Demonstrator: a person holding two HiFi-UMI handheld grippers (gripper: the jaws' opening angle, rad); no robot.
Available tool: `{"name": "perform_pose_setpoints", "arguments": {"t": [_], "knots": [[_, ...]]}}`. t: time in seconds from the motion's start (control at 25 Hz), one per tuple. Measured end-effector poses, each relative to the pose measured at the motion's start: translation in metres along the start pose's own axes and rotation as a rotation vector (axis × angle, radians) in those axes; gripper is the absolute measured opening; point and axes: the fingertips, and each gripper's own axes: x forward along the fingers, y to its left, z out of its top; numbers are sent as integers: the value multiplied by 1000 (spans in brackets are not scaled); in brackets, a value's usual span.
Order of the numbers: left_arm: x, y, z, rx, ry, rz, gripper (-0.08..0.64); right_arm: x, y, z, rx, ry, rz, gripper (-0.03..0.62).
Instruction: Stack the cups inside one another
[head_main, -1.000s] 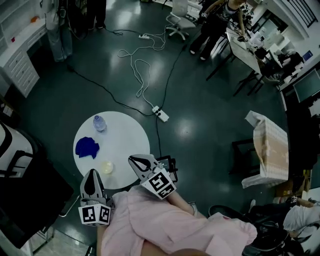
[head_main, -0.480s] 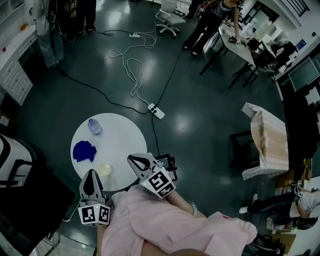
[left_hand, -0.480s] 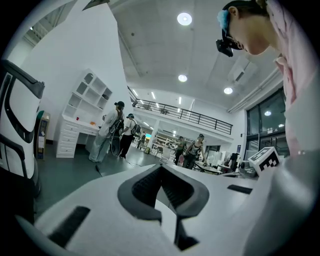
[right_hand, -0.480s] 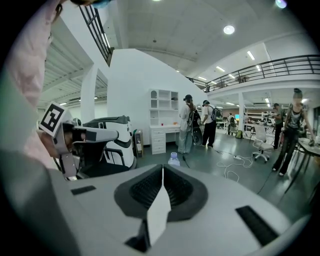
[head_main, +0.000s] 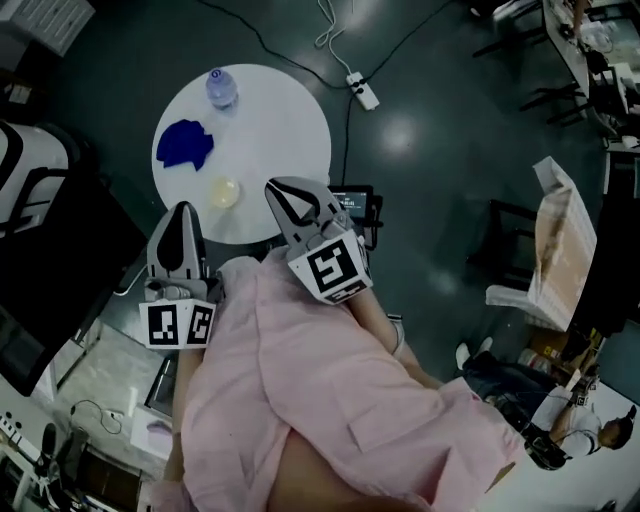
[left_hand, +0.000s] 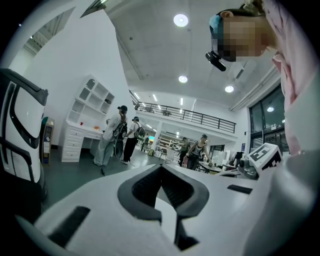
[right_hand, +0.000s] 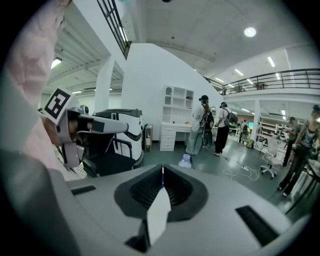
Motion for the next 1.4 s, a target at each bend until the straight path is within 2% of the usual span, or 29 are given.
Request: {"name": "perform_pose_setpoints", "arguments": {"t": [0.16,0.72,1.4], "knots": [[2,4,2,-9,1,17,9,6,8,-2,-60,28,30,32],[-13,23,5,-33,-31,75,9,20,28,7,-137,25,85,32],[-12,25,6,-24,-27,80,9,21,25,11,-132,11,76,32]]}}
